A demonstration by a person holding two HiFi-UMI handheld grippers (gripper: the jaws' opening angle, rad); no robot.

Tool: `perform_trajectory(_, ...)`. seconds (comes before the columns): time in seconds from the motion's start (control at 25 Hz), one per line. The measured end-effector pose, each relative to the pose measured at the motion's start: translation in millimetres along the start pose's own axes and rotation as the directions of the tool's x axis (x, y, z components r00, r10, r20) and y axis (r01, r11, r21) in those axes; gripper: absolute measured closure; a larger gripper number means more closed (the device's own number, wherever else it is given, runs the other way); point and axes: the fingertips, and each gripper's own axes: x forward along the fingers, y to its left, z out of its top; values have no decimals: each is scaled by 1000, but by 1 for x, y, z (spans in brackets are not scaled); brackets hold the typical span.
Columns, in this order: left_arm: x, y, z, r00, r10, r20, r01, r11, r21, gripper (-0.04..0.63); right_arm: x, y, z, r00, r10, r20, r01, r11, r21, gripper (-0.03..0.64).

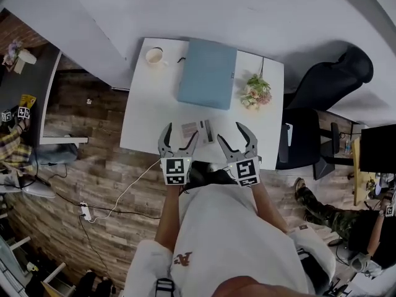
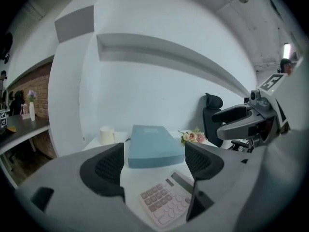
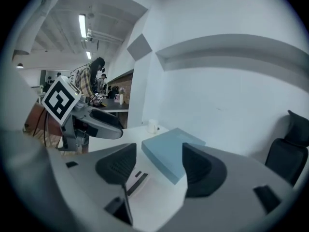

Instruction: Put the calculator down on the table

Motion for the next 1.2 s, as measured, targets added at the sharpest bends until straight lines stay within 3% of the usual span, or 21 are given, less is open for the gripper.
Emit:
perform_trajectory(0.32,-54,-30,89,980,58,192,-84,988,128,176,-51,-19,55,981,-50,187,47,999,18,305)
perform_trajectory(0.8,-90,-76,105,969,61,240,-113,971,211,176,-108,-30,49,967,-91,238,80,995,55,304)
perform_trajectory(1.2,-83,-73,109,970,50,240,-107,967,231,176,-102,-29,51,968,-92,232,80,995,64,305)
